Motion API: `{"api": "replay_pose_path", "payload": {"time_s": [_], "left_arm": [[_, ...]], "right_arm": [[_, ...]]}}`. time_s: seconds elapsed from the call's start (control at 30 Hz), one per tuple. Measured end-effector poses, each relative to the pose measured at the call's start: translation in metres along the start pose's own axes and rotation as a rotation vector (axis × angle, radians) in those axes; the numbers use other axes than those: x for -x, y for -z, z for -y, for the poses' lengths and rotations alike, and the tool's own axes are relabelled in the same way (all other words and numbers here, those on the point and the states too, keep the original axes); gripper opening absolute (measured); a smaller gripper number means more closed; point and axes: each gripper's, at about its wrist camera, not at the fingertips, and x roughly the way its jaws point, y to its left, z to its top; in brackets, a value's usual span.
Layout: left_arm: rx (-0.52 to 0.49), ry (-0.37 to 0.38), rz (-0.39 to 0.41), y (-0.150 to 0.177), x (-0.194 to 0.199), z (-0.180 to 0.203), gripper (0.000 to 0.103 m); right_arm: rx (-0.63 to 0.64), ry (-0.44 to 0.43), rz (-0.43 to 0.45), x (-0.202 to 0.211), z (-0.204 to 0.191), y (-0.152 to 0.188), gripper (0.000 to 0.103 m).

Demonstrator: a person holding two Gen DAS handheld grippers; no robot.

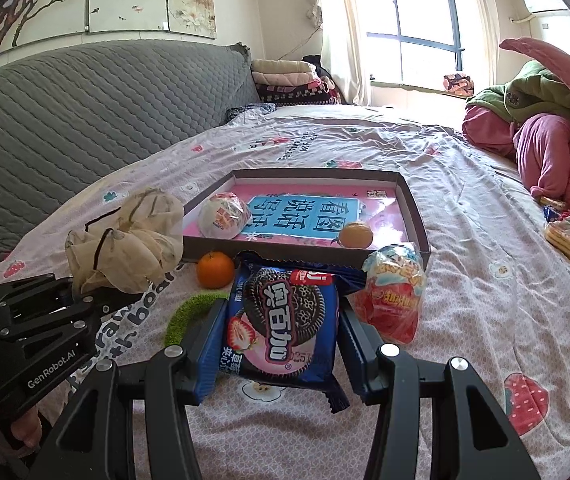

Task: Organize objects
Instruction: 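Carry the mesh sponge with the left tool toward the tray while the right tool carries the cookie pack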

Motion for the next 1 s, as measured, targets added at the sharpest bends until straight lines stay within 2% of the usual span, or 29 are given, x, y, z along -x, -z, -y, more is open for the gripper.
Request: {"api": "replay_pose_path", "payload": {"time_s": [1.0], "left_arm": [[0.004,-0.043,0.021,-0.044,0.003,0.018,0.013]], "right_arm": [[0.009,0.005,0.06,0.011,0.011,-0.03,0.052]]}}
